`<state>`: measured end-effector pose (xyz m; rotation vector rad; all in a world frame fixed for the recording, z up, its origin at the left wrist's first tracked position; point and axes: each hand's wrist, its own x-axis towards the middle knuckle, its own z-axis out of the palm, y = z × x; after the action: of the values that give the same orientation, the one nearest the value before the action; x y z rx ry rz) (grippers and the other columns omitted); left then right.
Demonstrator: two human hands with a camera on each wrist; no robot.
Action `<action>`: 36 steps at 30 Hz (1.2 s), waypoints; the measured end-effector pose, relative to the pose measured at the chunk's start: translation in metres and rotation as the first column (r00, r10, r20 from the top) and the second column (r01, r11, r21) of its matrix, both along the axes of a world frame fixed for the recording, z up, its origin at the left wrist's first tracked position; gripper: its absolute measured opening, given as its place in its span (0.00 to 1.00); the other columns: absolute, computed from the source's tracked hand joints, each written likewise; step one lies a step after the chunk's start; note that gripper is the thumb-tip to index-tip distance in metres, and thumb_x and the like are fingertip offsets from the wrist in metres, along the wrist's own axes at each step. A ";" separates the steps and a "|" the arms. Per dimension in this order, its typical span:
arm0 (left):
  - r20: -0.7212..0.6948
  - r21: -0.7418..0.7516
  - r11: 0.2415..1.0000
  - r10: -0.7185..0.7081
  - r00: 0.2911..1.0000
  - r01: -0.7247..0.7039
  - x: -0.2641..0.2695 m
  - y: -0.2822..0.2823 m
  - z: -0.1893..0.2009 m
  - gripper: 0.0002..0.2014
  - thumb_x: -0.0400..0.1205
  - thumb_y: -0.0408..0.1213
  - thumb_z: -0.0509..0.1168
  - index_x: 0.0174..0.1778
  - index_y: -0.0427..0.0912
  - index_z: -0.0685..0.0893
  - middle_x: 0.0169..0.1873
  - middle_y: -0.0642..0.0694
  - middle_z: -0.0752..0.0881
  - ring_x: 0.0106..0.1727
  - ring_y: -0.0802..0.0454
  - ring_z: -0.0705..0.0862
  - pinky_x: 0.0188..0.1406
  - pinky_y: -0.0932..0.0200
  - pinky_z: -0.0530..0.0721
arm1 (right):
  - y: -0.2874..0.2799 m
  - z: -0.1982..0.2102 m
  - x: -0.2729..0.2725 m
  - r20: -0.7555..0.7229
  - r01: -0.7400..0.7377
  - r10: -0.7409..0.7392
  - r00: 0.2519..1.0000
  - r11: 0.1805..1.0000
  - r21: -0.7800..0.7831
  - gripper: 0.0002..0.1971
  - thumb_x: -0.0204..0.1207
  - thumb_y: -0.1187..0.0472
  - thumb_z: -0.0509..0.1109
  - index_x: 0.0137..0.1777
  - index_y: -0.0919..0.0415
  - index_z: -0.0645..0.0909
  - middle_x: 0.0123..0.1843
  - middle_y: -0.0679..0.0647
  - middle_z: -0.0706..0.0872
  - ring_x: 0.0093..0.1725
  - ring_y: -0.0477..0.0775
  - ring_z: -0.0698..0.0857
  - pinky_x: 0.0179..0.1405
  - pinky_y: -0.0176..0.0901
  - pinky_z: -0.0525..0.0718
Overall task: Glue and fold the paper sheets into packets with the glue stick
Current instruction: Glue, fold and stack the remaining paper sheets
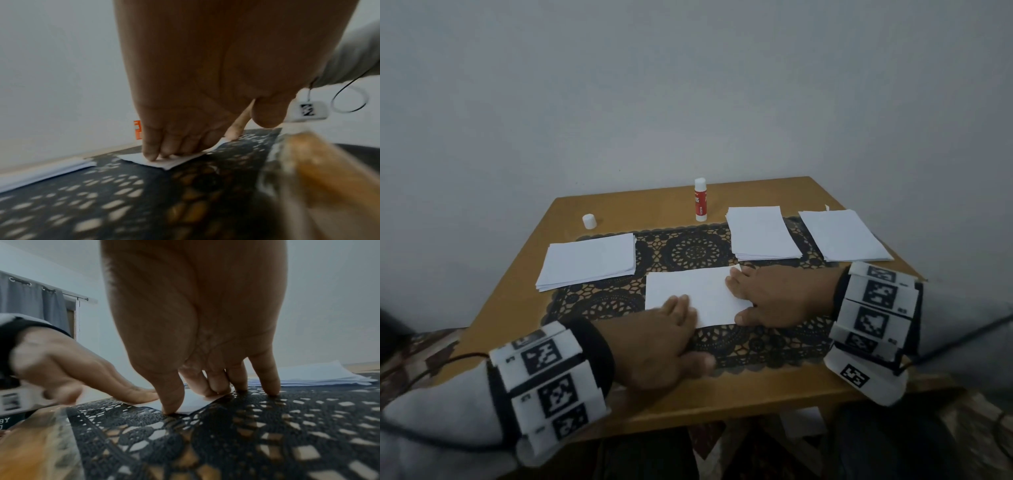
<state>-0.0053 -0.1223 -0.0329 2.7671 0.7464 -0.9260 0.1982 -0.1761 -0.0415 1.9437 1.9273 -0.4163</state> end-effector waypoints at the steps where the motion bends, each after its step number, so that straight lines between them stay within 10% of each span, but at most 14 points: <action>1: -0.005 0.047 0.999 0.026 1.000 -0.026 0.000 0.007 -0.002 0.43 0.82 0.66 0.41 0.82 0.40 0.34 0.81 0.40 0.33 0.83 0.46 0.36 0.84 0.46 0.46 | -0.001 0.000 0.000 -0.003 0.002 -0.002 1.000 1.000 0.002 0.38 0.86 0.42 0.54 0.87 0.62 0.43 0.88 0.58 0.42 0.87 0.57 0.47 0.85 0.50 0.53; 36: 0.009 0.173 0.985 -0.024 1.000 0.022 0.016 0.050 -0.002 0.35 0.88 0.52 0.51 0.84 0.43 0.41 0.84 0.44 0.42 0.85 0.47 0.48 0.83 0.50 0.55 | -0.006 0.009 -0.015 -0.003 0.044 -0.044 0.999 0.997 -0.068 0.44 0.83 0.35 0.53 0.86 0.64 0.40 0.87 0.61 0.39 0.86 0.59 0.43 0.84 0.53 0.50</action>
<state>0.0111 -0.0726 -0.0346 2.9336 0.8321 -0.8881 0.1827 -0.1822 -0.0323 1.9465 1.8517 -0.4923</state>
